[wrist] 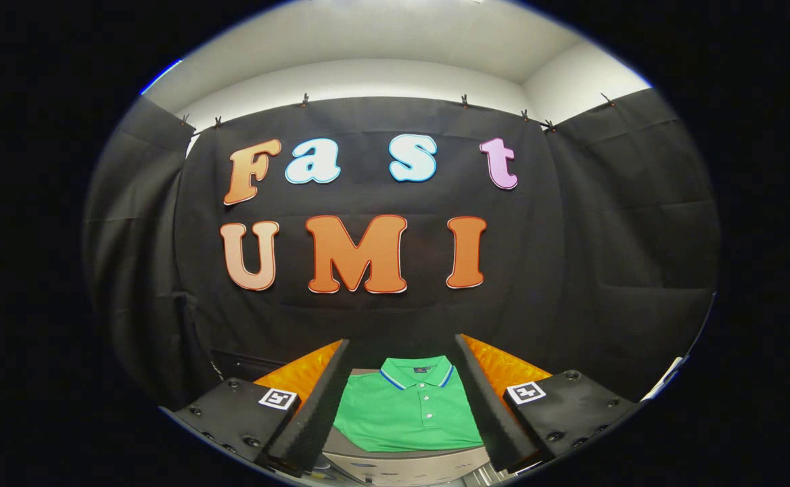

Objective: Put the clothes into the washing machine and then close the washing machine lid.

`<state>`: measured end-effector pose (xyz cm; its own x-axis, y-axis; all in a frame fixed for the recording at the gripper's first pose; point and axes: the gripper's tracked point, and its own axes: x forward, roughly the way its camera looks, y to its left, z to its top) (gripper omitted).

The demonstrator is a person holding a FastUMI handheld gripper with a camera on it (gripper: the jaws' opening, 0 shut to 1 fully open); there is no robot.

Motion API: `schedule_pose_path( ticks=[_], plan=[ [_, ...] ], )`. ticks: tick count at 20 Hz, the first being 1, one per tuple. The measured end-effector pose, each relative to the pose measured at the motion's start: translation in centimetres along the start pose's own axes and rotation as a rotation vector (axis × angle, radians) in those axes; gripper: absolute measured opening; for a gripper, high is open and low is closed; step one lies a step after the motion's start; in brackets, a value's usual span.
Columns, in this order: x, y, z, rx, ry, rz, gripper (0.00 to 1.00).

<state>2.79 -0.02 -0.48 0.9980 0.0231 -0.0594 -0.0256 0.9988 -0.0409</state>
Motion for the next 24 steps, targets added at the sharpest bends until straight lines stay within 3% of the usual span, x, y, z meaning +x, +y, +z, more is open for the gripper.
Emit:
schedule_pose_path(
  ticks=[4,11,18,24],
  plan=[
    [3.6,-1.1,-2.6,0.063,0.066,0.016,0.97],
    [10.9,-2.7,-7.5,0.063,0.188,0.01,0.98],
    [17.5,-2.9,-14.2,0.076,0.37,0.038,0.98],
    [20.4,-3.7,-21.2,0.102,0.586,0.036,0.98]
  ],
)
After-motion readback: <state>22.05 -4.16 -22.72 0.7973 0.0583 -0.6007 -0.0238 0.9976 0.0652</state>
